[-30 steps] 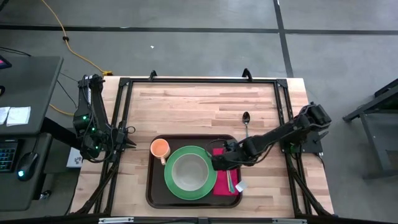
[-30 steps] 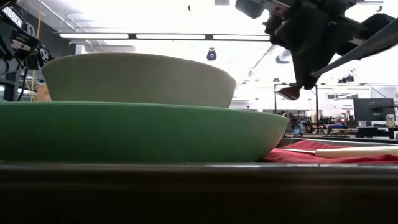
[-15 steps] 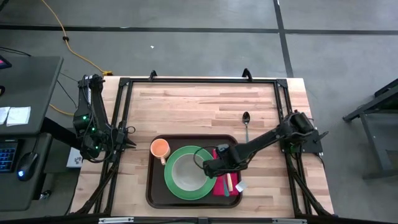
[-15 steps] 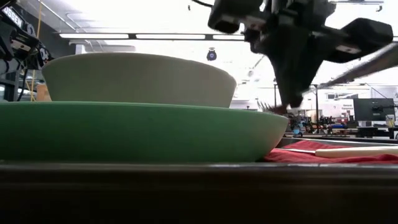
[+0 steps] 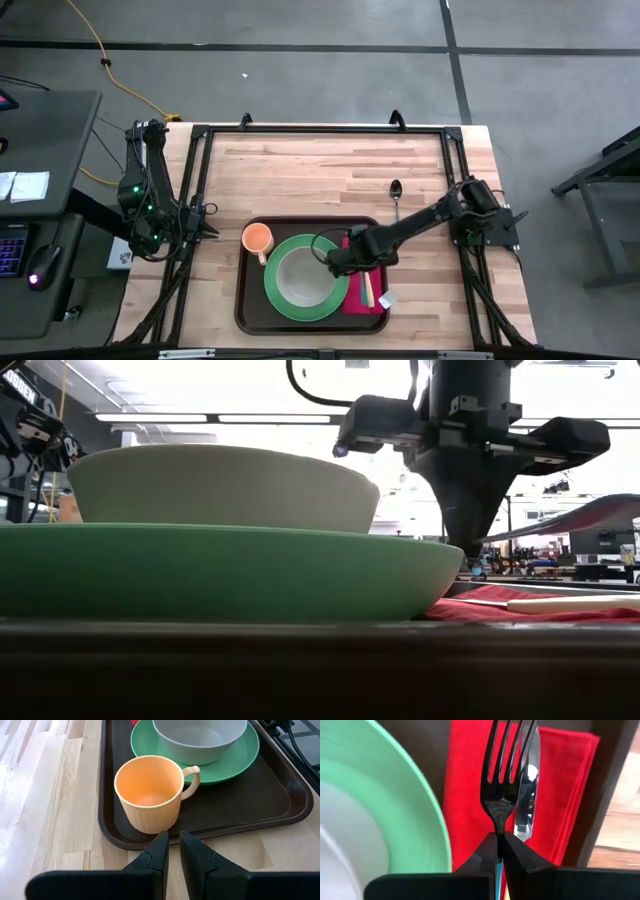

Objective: Set up tray
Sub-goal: Put the blue fork on the red napkin to the left side of the yellow knife, then adjust the yellow knife on the red napkin

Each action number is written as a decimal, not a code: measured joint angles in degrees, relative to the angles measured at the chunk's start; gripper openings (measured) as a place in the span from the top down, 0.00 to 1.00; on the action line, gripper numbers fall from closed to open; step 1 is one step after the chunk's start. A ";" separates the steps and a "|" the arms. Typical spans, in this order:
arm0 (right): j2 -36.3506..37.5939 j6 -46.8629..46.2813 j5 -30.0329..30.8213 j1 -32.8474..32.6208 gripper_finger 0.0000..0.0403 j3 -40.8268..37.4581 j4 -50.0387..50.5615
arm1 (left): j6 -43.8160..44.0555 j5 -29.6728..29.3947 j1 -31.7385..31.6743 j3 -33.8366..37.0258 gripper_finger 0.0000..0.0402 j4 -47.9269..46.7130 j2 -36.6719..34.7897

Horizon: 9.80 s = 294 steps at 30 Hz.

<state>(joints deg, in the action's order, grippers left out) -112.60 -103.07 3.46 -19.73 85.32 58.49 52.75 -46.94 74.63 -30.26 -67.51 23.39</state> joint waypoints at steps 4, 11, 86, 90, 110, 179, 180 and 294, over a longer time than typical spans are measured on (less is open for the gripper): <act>0.00 0.00 0.05 0.28 1.00 0.00 0.21 | 0.00 0.00 0.01 0.00 0.80 0.02 -0.02; -1.89 -0.13 -1.14 0.35 1.00 0.00 -0.34 | 0.00 0.03 0.01 0.00 0.80 0.02 -0.01; -6.67 2.58 -2.11 0.57 0.87 0.13 -2.24 | 0.04 2.91 0.02 0.00 0.80 1.55 0.00; -6.50 2.60 -2.38 0.57 0.85 0.13 -2.19 | 0.04 2.91 0.02 0.00 0.80 1.57 -0.02; -0.32 3.05 -0.04 0.21 0.84 0.11 -0.97 | 0.03 2.80 0.00 0.00 0.80 3.11 0.00; -4.74 1.96 0.05 -0.55 0.86 0.09 4.62 | 0.02 2.87 0.00 0.00 0.80 4.83 0.00; -4.74 2.36 0.07 -0.46 0.86 0.09 4.65 | 0.02 2.87 0.00 0.00 0.80 4.85 0.00; -3.92 0.87 -5.21 -1.81 0.69 0.02 4.43 | 0.00 2.82 0.00 0.00 0.80 4.87 0.00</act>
<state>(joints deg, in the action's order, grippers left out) -116.51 -102.19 -1.75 -21.54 85.34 62.92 52.75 -44.12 74.63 -30.26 -62.63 23.40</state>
